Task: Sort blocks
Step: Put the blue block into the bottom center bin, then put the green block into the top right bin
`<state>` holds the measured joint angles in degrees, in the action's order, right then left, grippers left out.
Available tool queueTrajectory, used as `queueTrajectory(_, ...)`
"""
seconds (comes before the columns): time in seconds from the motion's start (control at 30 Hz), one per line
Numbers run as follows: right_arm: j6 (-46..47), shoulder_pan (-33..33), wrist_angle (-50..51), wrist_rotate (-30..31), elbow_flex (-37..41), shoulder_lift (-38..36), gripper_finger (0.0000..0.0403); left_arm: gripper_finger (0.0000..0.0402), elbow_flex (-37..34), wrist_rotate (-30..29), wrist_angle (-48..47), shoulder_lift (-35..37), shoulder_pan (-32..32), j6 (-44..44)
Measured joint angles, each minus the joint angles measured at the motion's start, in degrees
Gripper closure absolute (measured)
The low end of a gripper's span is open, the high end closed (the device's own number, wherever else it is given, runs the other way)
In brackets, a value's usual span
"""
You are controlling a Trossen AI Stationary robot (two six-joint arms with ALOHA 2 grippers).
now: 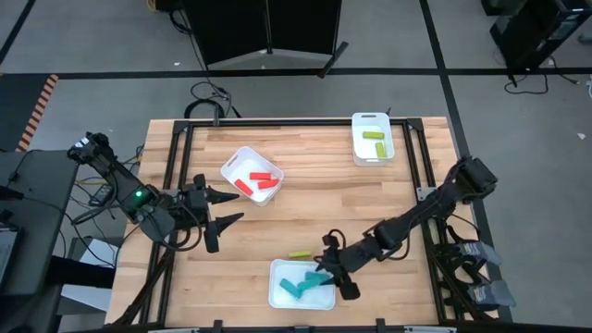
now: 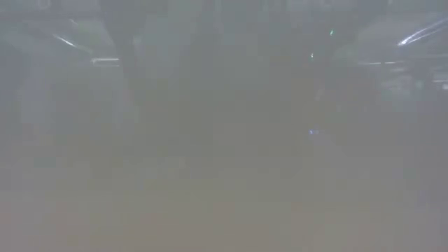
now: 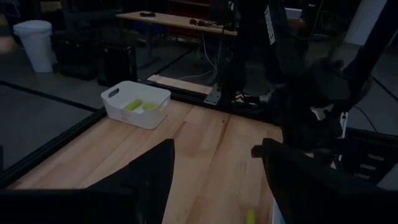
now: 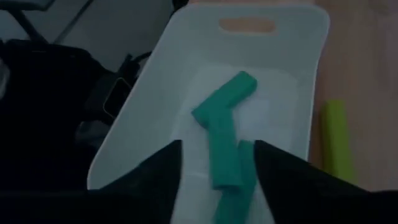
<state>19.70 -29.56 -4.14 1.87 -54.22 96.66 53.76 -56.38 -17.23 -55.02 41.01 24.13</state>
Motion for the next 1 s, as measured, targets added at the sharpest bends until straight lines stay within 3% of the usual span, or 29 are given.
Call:
queueTrajectory(0.17,-2.63,0.88,0.33,1.96,0.78,-3.42,0.0141,0.0154,0.0,0.0,0.02,0.06,-0.02,-0.7)
queueTrajectory(0.3,-8.13,1.29,-1.38,7.85,4.4,-11.89,0.0144,0.0162,0.0,0.02,-0.09,1.34,-0.02,-2.79)
queueTrajectory(0.47,-13.28,4.15,-3.72,11.55,13.21,-25.83,0.0204,0.0213,0.0,0.01,-1.27,3.91,-1.31,-5.28)
queueTrajectory(0.73,-20.2,12.82,-7.85,12.29,27.58,-43.19,0.035,0.0357,-2.51,5.49,-1.76,6.35,-9.48,-9.05)
queueTrajectory(0.83,-23.06,16.98,-7.97,8.16,29.97,-46.78,0.0392,0.0392,-5.1,9.52,-0.79,7.28,-15.35,-9.55)
queueTrajectory(0.9,-24.52,19.91,-8.23,5.26,30.68,-48.21,0.0388,0.0392,-7.63,13.87,2.88,7.89,-20.08,-11.8)
queueTrajectory(1.0,-27.22,25.19,-9.07,-0.07,31.35,-49.12,0.0389,0.0397,-11.71,24.86,11.73,8.23,-29.05,-15.6)
